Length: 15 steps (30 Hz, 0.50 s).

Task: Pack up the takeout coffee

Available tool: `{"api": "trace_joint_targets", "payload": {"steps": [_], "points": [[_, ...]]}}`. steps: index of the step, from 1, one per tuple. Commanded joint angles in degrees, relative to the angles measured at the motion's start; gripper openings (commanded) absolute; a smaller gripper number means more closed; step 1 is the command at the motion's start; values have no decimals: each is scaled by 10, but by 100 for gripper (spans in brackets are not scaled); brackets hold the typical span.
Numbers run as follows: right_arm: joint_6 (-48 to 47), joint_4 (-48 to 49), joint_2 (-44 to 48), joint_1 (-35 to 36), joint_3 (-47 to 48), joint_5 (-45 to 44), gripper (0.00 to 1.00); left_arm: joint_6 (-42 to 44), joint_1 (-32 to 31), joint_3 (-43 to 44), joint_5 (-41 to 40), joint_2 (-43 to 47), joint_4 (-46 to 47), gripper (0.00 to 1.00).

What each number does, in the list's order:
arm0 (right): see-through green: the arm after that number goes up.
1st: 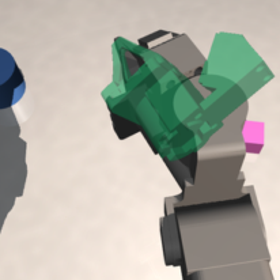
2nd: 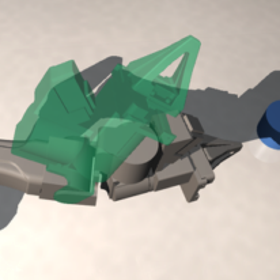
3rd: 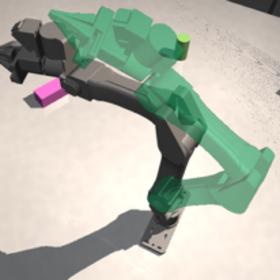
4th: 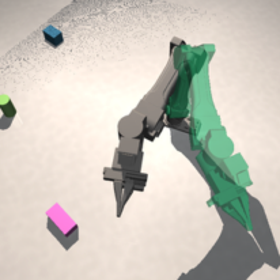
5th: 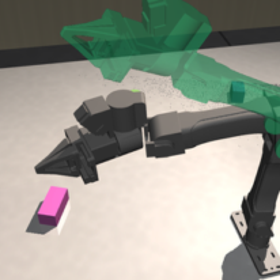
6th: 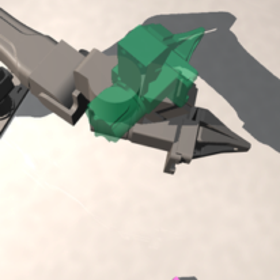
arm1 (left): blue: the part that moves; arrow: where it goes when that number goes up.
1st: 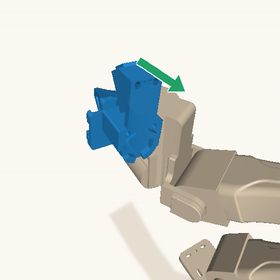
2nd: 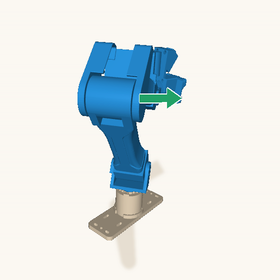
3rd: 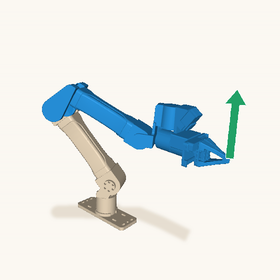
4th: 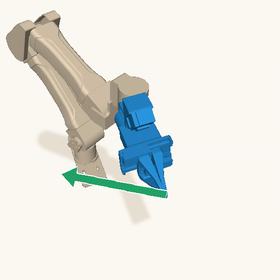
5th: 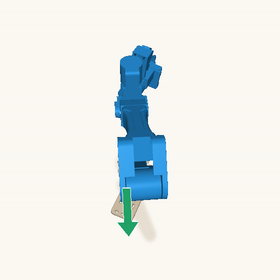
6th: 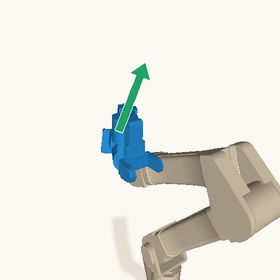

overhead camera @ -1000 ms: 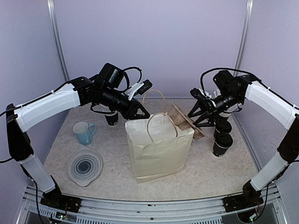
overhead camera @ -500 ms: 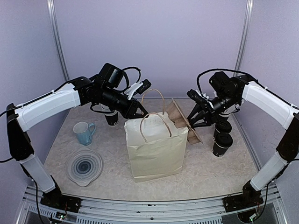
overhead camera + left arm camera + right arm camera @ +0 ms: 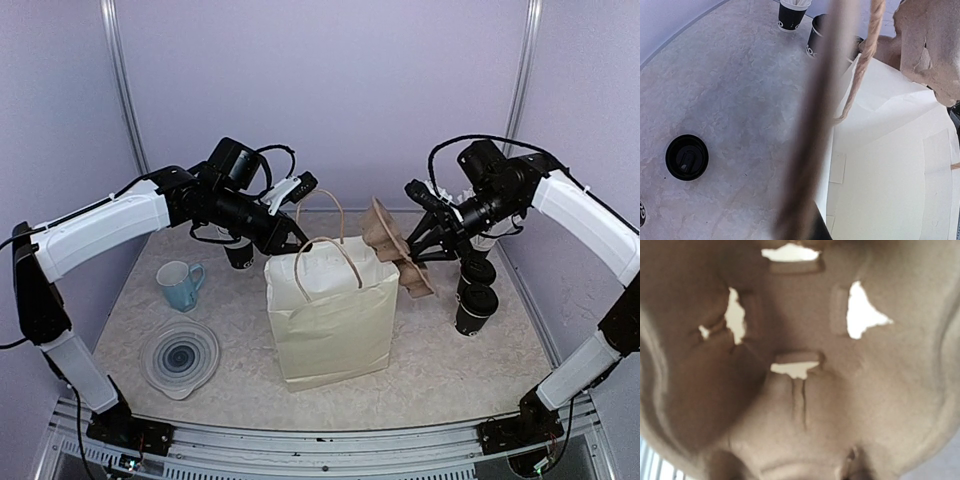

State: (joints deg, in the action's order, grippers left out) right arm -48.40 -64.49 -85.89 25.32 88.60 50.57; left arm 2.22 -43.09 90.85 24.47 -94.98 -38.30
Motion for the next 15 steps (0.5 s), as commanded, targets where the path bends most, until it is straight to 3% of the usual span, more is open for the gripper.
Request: {"api": "trace_joint_targets", "payload": {"steps": [1, 7, 15], "points": [[11, -4, 31, -4, 50, -27, 19, 12, 3, -12, -10, 19, -22, 4], [22, -10, 19, 16, 145, -3, 20, -8, 2, -13, 25, 17, 8, 4], [40, -4, -37, 107, 252, 8, 21, -20, -22, 18, 52, -9, 24, 3]]}}
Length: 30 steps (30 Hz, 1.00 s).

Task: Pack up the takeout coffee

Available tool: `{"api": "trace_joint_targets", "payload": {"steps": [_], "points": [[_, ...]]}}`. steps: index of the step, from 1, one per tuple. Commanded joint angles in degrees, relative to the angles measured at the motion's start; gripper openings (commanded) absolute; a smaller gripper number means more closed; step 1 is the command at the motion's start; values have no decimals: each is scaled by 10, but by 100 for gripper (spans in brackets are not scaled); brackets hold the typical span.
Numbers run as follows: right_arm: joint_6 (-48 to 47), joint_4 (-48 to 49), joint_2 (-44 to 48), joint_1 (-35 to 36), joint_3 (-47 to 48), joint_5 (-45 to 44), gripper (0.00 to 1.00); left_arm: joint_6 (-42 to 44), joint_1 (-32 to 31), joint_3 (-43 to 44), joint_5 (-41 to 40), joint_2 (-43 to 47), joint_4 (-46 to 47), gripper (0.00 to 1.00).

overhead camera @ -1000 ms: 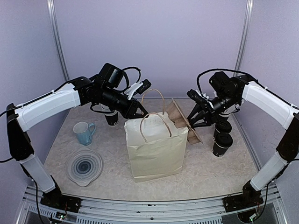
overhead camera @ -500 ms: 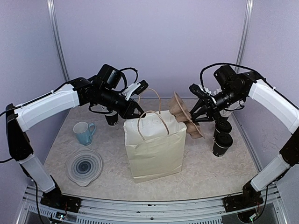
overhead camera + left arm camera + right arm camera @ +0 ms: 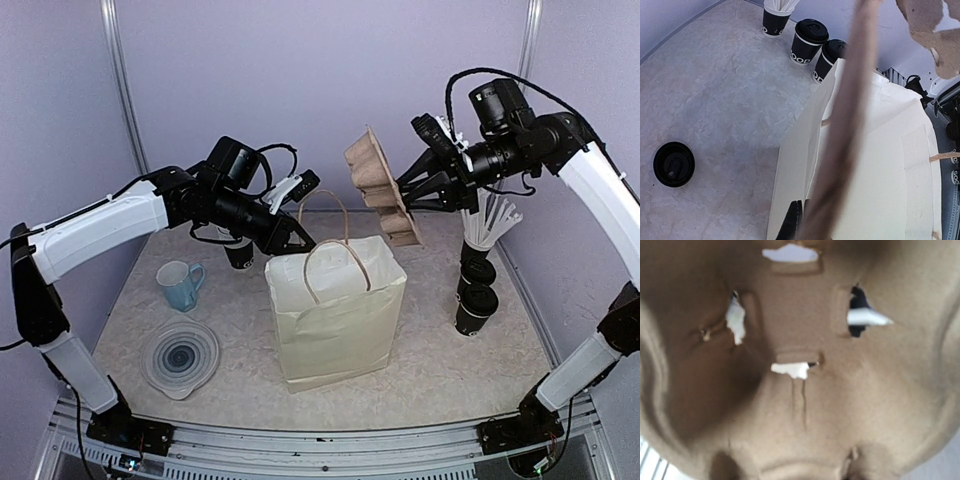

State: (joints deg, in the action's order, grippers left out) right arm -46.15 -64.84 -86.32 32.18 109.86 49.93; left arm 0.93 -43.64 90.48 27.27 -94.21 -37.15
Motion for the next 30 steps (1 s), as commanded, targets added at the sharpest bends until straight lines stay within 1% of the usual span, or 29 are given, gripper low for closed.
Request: {"api": "trace_joint_targets", "payload": {"steps": [1, 7, 13, 15, 19, 22, 26, 30], "points": [[18, 0, -41, 50, 47, 11, 21, -7, -20, 27, 26, -20, 12, 3], [10, -14, -89, 103, 71, 1, 21, -7, -33, 46, 30, -40, 9, 3], [-5, -10, -84, 113, 8, -7, 21, -7, -33, 47, 42, -42, 15, 5], [-8, -7, -83, 113, -14, -18, 21, -7, -32, 48, 39, -41, 16, 9], [-15, -16, -89, 113, -29, -33, 21, -7, -27, 48, 16, -37, 16, 28], [-16, -25, -97, 113, -30, -40, 21, -30, -19, 37, -2, -20, 30, 40], [-10, -27, -97, 113, -28, -40, 20, -51, 0, -3, -6, 25, 73, 46], [18, 0, -90, 112, -14, -43, 18, -75, 18, -41, -36, 76, 103, 48]]}}
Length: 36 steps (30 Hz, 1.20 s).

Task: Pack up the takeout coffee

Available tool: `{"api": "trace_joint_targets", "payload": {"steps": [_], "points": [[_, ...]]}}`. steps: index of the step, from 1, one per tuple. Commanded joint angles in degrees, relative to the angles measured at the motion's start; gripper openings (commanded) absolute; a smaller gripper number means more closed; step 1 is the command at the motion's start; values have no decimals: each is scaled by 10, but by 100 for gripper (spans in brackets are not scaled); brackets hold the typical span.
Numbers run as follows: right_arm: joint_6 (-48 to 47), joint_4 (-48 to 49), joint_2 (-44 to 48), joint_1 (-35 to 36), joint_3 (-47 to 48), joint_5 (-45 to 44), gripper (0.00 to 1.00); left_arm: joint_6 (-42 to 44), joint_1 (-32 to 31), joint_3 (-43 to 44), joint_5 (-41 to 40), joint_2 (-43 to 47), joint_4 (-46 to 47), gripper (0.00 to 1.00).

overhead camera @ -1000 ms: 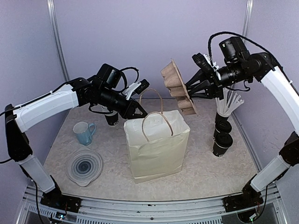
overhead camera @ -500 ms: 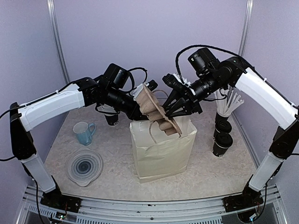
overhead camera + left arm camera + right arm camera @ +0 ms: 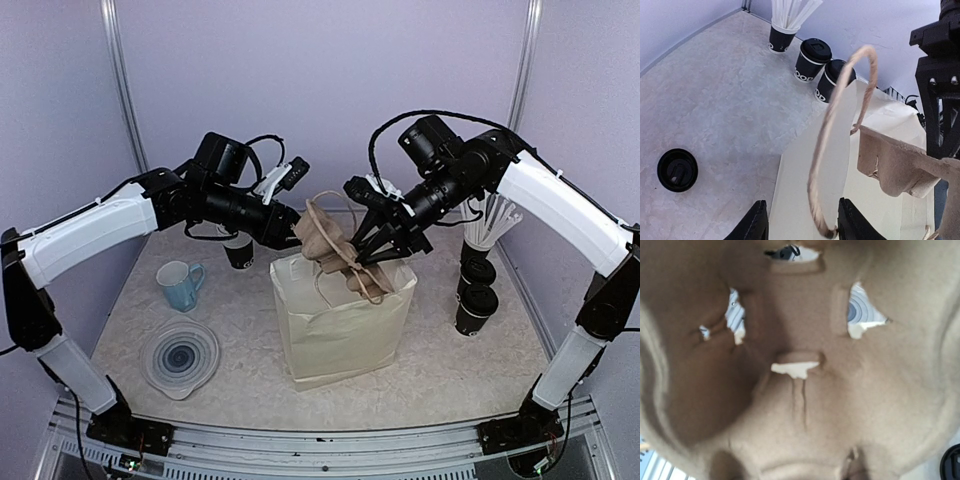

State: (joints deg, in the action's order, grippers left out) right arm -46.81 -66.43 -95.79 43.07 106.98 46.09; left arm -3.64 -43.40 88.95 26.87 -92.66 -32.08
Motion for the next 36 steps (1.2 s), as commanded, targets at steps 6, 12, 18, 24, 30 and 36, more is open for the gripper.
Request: {"api": "trace_joint_targets", "payload": {"steps": [6, 12, 18, 24, 30, 36], "points": [[52, 48, 9, 2, 14, -25, 18, -41, 20, -129, -19, 165, 120, 46], [68, 55, 7, -2, 9, -15, 18, -51, -5, -256, 35, 281, 218, 51], [83, 65, 17, -5, 10, -17, 18, -25, -120, -350, -66, 351, 329, 57], [91, 68, 19, -6, 5, -15, 18, -10, -178, -356, -142, 315, 369, 59], [95, 69, 23, -6, 4, -15, 19, -4, -192, -347, -226, 269, 384, 60], [95, 72, 29, -6, -8, -16, 19, -7, -193, -341, -212, 236, 391, 60]]}}
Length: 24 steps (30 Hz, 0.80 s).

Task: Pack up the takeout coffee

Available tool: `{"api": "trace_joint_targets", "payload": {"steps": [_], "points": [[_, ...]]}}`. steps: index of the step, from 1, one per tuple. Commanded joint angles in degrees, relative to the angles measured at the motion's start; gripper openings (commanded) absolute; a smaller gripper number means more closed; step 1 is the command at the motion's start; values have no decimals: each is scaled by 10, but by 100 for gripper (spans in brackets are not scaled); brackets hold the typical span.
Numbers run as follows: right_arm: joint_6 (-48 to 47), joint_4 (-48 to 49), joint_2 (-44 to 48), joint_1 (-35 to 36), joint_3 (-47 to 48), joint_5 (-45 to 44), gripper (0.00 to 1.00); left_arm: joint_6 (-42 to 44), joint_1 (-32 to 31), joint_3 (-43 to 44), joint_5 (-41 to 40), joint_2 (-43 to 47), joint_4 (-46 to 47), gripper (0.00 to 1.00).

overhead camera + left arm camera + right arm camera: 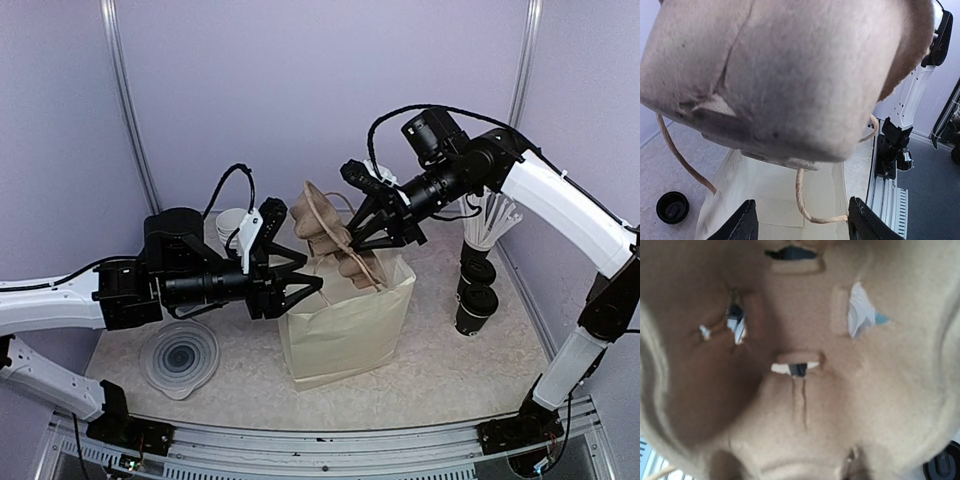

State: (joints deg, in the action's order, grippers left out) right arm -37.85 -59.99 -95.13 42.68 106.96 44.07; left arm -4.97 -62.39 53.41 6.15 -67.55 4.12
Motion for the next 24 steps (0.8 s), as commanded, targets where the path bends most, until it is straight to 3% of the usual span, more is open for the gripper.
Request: {"api": "trace_joint_targets", "payload": {"steps": [1, 6, 13, 20, 24], "points": [[5, 7, 22, -3, -10, 3, 19, 5, -4, 19, 0, -21, 29, 60], [6, 11, 23, -4, -11, 2, 19, 10, -13, 43, 23, -55, 19, 54], [24, 21, 17, -24, -9, 3, 19, 28, -36, 47, 71, -43, 22, 29], [14, 0, 5, -26, -17, -34, 22, 76, -73, 70, 25, -41, -23, 9], [-15, -45, -2, -25, -23, -25, 22, 93, -88, 82, -20, -53, -38, 6]]}}
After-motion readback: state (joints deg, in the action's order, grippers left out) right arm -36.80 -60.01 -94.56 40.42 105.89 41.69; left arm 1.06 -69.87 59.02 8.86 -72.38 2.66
